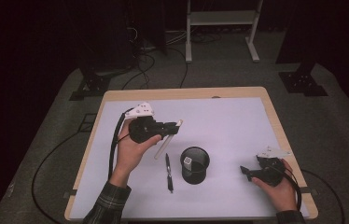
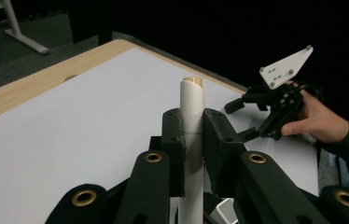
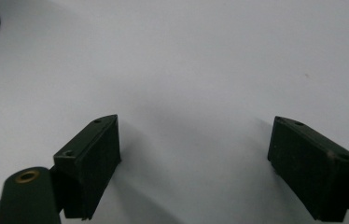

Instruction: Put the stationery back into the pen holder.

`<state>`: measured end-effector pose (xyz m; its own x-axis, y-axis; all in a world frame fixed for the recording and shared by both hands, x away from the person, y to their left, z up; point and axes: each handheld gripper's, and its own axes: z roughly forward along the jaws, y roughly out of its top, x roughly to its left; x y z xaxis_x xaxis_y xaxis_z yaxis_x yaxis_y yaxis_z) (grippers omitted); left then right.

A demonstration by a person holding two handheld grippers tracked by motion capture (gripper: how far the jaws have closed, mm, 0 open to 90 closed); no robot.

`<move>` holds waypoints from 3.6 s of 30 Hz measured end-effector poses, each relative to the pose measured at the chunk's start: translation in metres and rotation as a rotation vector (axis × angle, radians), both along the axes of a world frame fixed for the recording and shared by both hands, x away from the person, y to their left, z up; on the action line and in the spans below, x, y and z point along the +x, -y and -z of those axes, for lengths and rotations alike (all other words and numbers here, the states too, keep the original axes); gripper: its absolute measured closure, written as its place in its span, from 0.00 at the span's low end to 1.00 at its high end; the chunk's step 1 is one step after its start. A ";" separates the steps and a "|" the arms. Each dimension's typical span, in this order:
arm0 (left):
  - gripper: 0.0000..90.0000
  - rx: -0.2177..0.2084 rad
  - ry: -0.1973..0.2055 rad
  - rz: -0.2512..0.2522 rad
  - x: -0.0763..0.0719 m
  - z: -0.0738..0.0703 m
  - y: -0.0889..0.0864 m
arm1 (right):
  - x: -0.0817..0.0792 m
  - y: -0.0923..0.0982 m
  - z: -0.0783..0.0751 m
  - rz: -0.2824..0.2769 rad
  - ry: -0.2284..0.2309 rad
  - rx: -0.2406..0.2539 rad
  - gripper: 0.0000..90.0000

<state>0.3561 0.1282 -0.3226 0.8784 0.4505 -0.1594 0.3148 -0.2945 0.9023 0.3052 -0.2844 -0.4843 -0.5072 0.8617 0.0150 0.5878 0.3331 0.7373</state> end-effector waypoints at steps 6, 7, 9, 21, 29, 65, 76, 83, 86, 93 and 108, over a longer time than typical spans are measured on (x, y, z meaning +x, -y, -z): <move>0.88 -0.018 0.007 0.025 -0.001 -0.003 0.011 | 0.000 0.000 0.000 0.000 0.000 0.000 0.18; 0.88 -0.018 0.007 0.025 -0.001 -0.003 0.011 | 0.000 0.000 0.000 0.000 0.000 0.000 0.18; 0.88 -0.021 0.009 0.032 -0.002 -0.004 0.014 | 0.000 0.000 0.000 0.000 -0.001 0.000 0.18; 0.88 -0.042 0.019 0.086 -0.004 -0.009 0.038 | 0.000 0.000 0.000 -0.001 0.000 -0.001 0.18; 0.88 -0.064 0.016 0.125 -0.005 -0.008 0.056 | 0.000 0.000 0.000 -0.002 0.000 0.000 0.18; 0.88 -0.013 -0.037 0.183 -0.004 0.022 0.094 | 0.000 0.000 0.000 -0.002 -0.001 -0.001 0.18; 0.88 0.061 -0.068 0.181 -0.006 0.031 0.086 | 0.000 0.000 0.000 0.001 0.001 0.000 0.18; 0.88 0.110 -0.092 0.175 -0.007 0.041 0.077 | 0.000 0.000 0.000 -0.001 0.000 -0.001 0.18; 0.88 0.127 -0.099 0.175 -0.007 0.046 0.077 | 0.000 0.000 0.000 0.001 -0.002 0.000 0.18; 0.88 0.148 -0.115 0.182 -0.007 0.054 0.078 | 0.000 0.000 0.000 -0.002 0.001 -0.003 0.18; 0.87 0.174 -0.114 0.174 -0.008 0.062 0.082 | 0.000 0.000 0.000 0.002 -0.002 0.003 0.18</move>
